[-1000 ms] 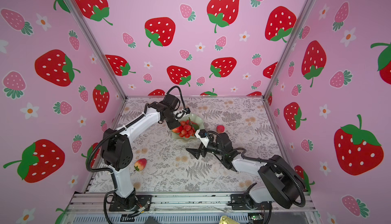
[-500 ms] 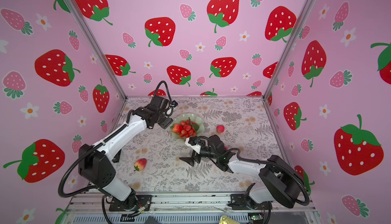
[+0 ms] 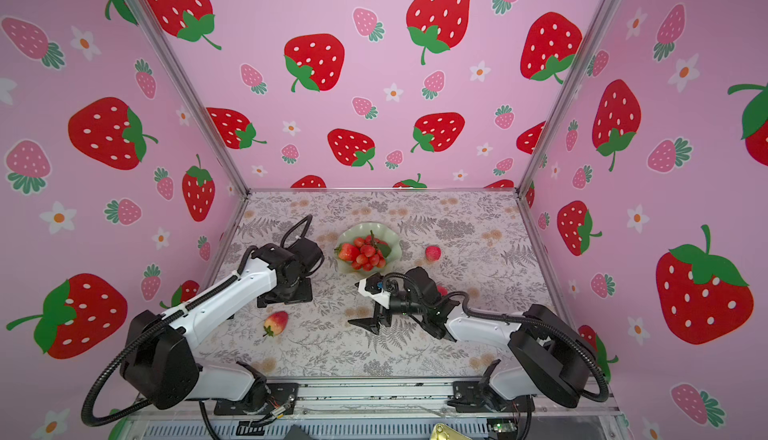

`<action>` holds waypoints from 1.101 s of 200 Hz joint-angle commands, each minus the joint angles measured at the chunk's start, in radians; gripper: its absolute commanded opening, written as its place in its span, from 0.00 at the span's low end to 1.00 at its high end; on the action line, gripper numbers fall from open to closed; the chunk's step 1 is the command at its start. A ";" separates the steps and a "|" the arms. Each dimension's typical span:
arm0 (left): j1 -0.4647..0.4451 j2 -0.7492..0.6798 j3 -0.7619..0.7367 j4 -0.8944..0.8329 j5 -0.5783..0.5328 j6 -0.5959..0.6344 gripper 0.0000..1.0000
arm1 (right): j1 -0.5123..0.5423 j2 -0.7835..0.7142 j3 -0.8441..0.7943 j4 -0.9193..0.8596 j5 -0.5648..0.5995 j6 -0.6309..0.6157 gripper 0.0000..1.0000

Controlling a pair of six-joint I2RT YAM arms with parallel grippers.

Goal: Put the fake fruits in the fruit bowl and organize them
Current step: 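Grasp the pink-yellow wax apple on the table with the left gripper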

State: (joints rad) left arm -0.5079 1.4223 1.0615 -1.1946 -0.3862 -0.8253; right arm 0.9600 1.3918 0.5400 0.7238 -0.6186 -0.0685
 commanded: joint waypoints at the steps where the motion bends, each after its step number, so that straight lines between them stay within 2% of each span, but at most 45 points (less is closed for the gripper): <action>1: -0.001 -0.004 -0.050 -0.112 -0.051 -0.249 0.93 | -0.001 -0.015 0.005 0.003 -0.026 -0.025 0.99; 19: 0.014 -0.026 -0.107 -0.026 -0.022 -0.238 0.95 | 0.000 -0.017 0.004 0.002 -0.025 -0.027 0.99; 43: 0.072 -0.047 -0.178 0.110 0.075 -0.151 1.00 | 0.000 -0.017 0.005 -0.003 -0.023 -0.030 0.99; 115: 0.199 -0.096 -0.307 0.244 0.145 -0.065 0.99 | -0.001 -0.002 0.016 -0.024 -0.019 -0.041 0.99; 160: 0.190 -0.119 -0.342 0.329 0.209 0.005 0.98 | -0.001 0.008 0.022 -0.032 -0.024 -0.044 0.99; 203: 0.116 -0.140 -0.352 0.387 0.254 0.063 0.93 | 0.000 0.012 0.026 -0.035 -0.027 -0.044 0.99; 220: 0.090 -0.119 -0.334 0.369 0.227 0.049 0.92 | -0.001 0.017 0.029 -0.039 -0.029 -0.043 0.99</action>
State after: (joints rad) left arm -0.3882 1.2881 0.7147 -0.8265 -0.1478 -0.7845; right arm 0.9600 1.3941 0.5400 0.6907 -0.6209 -0.0811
